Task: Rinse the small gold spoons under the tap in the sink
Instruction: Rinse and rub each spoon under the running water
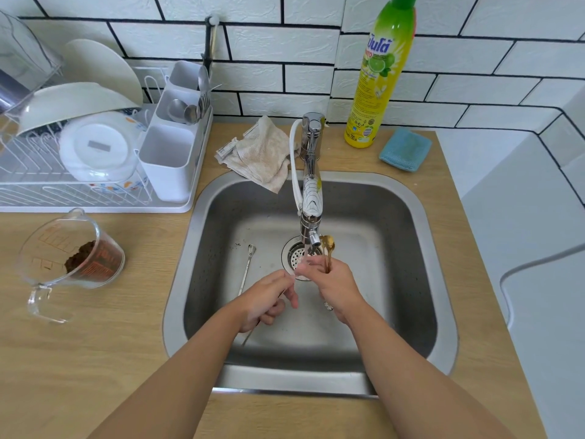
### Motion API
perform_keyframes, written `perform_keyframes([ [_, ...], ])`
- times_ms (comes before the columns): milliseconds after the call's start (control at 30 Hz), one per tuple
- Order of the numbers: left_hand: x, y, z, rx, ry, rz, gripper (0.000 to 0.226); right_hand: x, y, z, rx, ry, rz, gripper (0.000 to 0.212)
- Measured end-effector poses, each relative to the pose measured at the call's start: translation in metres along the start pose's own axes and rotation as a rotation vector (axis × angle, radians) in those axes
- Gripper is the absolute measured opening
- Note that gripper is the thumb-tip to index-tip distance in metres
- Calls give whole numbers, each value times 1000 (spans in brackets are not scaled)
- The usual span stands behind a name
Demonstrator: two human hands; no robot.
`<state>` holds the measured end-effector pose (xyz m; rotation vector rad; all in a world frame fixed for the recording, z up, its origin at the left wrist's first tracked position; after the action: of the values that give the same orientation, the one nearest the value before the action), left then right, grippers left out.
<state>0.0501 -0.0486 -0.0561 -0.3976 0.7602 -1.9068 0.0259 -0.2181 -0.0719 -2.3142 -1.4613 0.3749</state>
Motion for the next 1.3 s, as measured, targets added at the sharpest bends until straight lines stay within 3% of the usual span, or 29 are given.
perform_keyframes([
  [133,-1,0,-3,148,123,73,22,-4,1,2,-72,-138,52,19],
  [233,-3,1,-4,156,154,98,26,0,-1,4,-78,-168,3,7],
  [333,-4,0,-3,160,153,85,26,1,-2,4,-106,-174,-6,20],
  [467,-1,-2,-4,163,168,36,24,-1,0,4,-119,-173,68,12],
  [600,1,-1,-4,152,155,33,26,4,-1,6,-114,-208,-34,12],
  [833,0,5,-7,109,80,30,24,3,-3,0,-82,-115,-24,10],
  [967,8,12,2,270,212,145,25,1,-1,-1,-10,-44,-20,15],
  [1133,28,28,30,448,374,193,29,-13,8,-7,6,142,215,11],
  [1300,8,34,8,386,478,135,31,-38,23,-8,-4,333,574,12],
])
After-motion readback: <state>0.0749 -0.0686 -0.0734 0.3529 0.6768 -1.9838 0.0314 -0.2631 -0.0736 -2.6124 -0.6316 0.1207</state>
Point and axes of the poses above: each hand's wrist, its own y-axis towards the middle knuckle, its own x-axis out of the palm, z = x × y, the point moved 2 cm from there along y, towards the middle knuckle, and after that the axes turned 13 degrees about z, right-handed, at the moved point
